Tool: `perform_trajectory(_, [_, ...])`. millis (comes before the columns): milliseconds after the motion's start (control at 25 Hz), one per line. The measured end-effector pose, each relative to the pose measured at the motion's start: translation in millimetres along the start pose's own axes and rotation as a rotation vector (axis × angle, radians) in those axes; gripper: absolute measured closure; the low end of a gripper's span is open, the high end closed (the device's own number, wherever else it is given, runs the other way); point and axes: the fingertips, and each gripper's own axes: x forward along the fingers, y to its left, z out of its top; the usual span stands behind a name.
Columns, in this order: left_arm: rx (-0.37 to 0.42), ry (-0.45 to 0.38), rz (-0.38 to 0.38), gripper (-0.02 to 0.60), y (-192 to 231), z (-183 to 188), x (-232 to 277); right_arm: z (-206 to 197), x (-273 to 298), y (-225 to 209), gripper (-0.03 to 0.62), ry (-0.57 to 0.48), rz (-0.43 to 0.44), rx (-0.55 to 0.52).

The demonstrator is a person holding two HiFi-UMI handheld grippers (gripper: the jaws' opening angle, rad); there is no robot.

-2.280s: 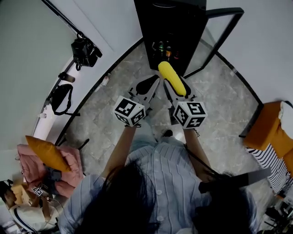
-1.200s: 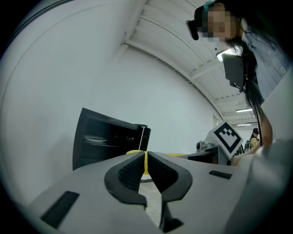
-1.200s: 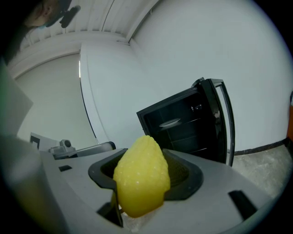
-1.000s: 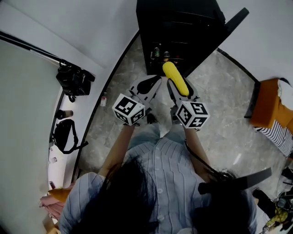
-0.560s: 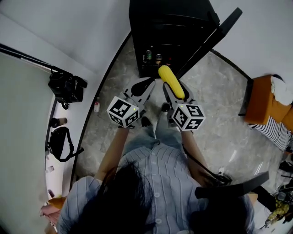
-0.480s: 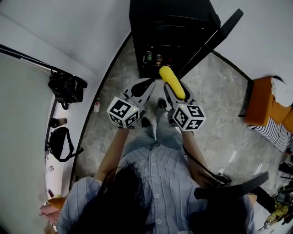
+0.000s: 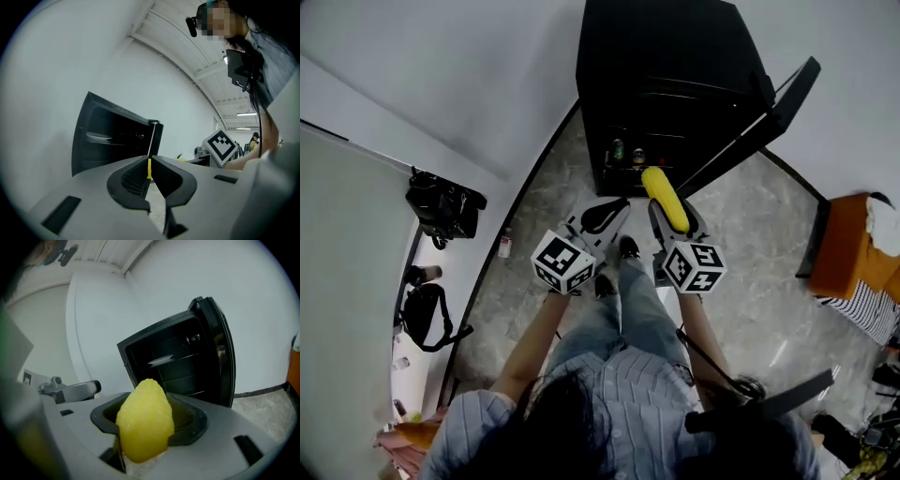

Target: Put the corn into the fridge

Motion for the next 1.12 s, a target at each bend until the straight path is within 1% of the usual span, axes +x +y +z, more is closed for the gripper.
perform_trajectory(200, [-0.013, 0.011, -0.012, 0.572, 15, -12, 20, -9, 30, -24, 0.347, 0.008, -0.017, 0.018])
perform_trajectory(400, [0.006, 0.02, 0.003, 0.572, 34, -27, 37, -15, 55, -50, 0.347, 0.012, -0.042, 0.018])
perform_trajectory(720, [0.004, 0.034, 0.047, 0.572, 67, -51, 55, -21, 98, -78, 0.347, 0.026, -0.04, -0.022])
perform_trajectory(1120, [0.023, 0.043, 0.028, 0.572, 84, -56, 87, -27, 160, -107, 0.347, 0.071, -0.035, -0.087])
